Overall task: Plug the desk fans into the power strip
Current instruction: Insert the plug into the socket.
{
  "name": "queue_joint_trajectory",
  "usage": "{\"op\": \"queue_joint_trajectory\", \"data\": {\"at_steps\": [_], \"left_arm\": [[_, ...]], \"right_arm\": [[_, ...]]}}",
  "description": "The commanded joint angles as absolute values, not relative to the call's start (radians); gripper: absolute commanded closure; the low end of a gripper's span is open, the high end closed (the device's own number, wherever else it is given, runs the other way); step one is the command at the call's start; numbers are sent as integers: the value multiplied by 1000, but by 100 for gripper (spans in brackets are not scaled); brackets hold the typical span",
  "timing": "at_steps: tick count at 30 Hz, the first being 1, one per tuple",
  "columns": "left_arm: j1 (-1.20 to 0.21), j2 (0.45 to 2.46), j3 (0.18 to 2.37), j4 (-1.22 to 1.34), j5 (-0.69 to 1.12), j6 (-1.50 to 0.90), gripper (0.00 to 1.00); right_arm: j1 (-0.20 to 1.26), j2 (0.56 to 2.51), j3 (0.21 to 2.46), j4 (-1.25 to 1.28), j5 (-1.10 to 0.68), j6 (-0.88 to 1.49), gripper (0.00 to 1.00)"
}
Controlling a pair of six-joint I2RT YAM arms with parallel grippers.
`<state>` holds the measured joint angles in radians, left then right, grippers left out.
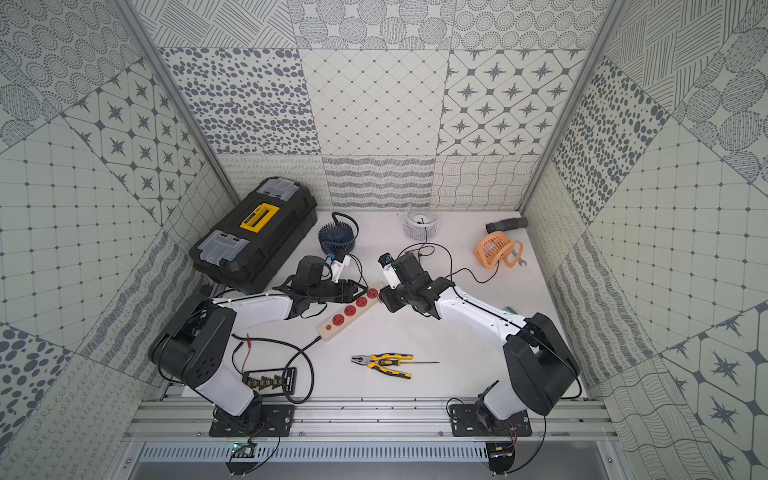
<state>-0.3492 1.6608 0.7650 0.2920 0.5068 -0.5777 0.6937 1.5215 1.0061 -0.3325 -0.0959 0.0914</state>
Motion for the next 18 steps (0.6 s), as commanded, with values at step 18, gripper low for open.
{"op": "queue_joint_trajectory", "data": {"at_steps": [18], "left_arm": [[-359,1666,697,207,470,-644,67]], "right_arm": [[700,1744,1187,-273,-99,-22,70]]}}
